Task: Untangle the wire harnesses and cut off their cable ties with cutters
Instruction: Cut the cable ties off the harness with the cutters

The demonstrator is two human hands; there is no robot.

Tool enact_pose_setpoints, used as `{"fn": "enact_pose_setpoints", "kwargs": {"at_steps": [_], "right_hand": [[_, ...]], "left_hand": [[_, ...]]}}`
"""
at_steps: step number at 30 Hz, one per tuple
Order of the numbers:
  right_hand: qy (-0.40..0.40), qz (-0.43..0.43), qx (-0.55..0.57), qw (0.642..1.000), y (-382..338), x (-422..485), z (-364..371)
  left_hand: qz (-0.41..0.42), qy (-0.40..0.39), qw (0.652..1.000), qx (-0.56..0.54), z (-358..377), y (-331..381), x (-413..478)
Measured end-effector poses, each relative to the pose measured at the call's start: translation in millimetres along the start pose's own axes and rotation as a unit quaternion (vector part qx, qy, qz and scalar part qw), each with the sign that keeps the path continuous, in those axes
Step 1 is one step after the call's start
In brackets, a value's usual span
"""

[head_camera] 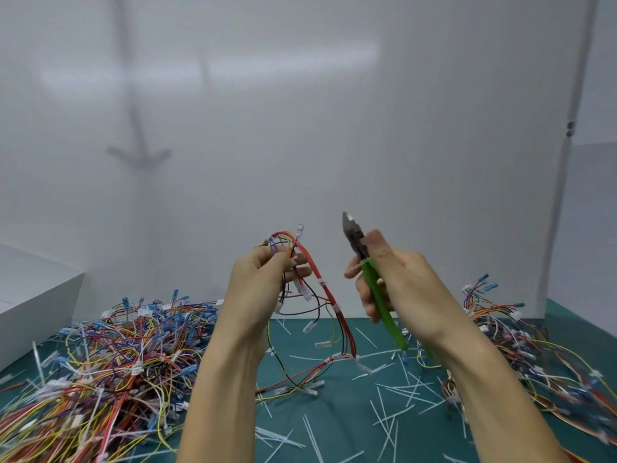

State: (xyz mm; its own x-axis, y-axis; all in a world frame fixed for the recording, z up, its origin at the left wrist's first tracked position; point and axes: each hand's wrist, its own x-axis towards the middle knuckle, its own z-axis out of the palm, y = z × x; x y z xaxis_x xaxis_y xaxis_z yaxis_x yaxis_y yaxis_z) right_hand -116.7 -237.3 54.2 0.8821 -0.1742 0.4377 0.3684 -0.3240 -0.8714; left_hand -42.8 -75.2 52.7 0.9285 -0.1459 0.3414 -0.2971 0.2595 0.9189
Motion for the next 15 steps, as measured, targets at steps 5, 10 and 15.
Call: {"fn": "enact_pose_setpoints", "kwargs": {"at_steps": [5, 10, 15], "right_hand": [[0.023, -0.001, -0.086, 0.996, 2.7, 0.9, -3.1], [0.021, -0.006, -0.262, 0.965, 5.0, -1.4, -3.9], [-0.003, -0.005, -0.347, 0.938, 6.8, -4.0, -5.4]], "left_hand": [[-0.031, -0.058, 0.998, -0.016, 1.4, 3.6, -1.6], [0.014, -0.150, 0.987, 0.051, -5.3, -0.8, -4.1], [0.026, -0.131, 0.990, 0.038, -5.9, -3.1, -2.5]]}}
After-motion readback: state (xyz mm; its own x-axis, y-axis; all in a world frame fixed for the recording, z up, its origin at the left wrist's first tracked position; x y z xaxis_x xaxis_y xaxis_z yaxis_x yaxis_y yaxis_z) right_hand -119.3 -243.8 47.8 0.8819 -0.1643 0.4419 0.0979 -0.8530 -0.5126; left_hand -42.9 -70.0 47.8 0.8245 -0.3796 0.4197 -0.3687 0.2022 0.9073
